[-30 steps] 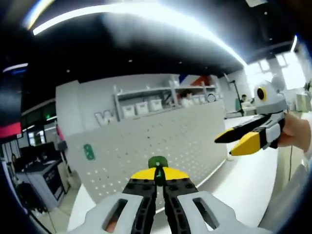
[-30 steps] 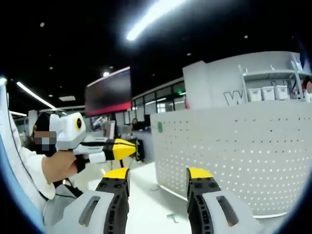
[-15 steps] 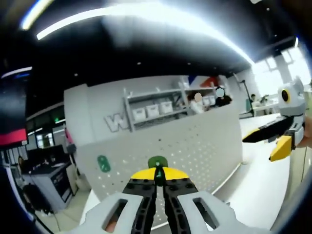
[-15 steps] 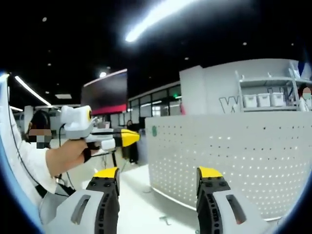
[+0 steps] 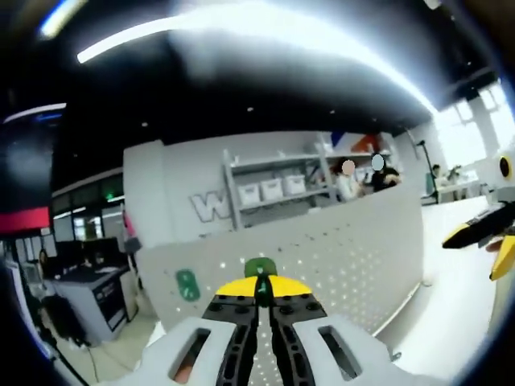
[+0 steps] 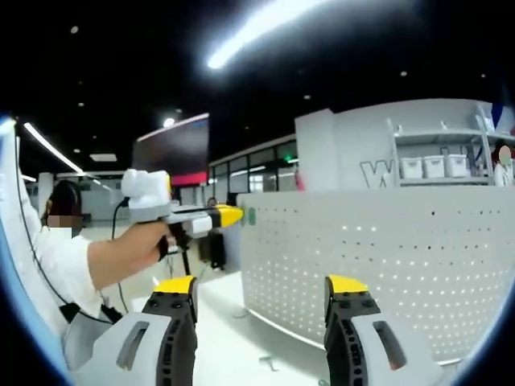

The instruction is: Insert the hook assembly into the mounting plate slot until the hook locks in place.

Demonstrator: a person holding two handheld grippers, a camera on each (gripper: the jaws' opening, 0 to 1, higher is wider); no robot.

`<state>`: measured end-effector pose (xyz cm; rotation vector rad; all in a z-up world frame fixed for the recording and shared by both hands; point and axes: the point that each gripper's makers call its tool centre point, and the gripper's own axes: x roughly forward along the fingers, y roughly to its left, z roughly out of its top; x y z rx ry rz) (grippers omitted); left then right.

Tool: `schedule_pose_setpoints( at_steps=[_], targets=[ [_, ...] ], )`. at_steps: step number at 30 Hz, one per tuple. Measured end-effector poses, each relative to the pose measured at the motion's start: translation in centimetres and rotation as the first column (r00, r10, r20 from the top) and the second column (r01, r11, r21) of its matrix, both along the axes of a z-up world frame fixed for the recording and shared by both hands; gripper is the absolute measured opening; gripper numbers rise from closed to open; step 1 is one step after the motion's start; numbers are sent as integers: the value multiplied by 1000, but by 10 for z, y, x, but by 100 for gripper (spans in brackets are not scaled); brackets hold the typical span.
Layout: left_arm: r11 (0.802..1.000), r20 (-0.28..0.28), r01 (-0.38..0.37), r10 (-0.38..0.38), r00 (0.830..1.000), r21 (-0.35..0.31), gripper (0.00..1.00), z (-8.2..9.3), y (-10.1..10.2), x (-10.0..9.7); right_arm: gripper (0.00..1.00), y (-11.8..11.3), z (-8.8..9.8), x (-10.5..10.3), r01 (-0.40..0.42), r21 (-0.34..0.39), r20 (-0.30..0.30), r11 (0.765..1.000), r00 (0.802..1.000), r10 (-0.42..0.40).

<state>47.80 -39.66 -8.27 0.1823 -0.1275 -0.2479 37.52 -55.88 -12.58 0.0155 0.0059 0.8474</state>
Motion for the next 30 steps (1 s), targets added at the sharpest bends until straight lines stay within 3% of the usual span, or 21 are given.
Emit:
schedule_pose_setpoints(
  at_steps=[8, 13, 21, 30],
  targets=[
    [997, 38, -80, 80, 996, 11, 4, 7, 12, 33, 64, -5, 5, 0, 8, 13, 8, 1000, 1000, -8],
    [994, 23, -112, 112, 993, 9, 3, 0, 18, 48, 63, -10, 3, 0, 15, 15, 1, 1000, 1000, -15],
    [991, 41, -131, 131, 991, 7, 3, -3, 18, 53, 63, -20, 1, 2, 39, 4, -10, 999, 999, -39],
    [990, 31, -142, 142, 989, -22, 3, -9, 23, 58, 63, -15, 0, 3, 37, -13, -9, 999, 999, -37]
  ],
)
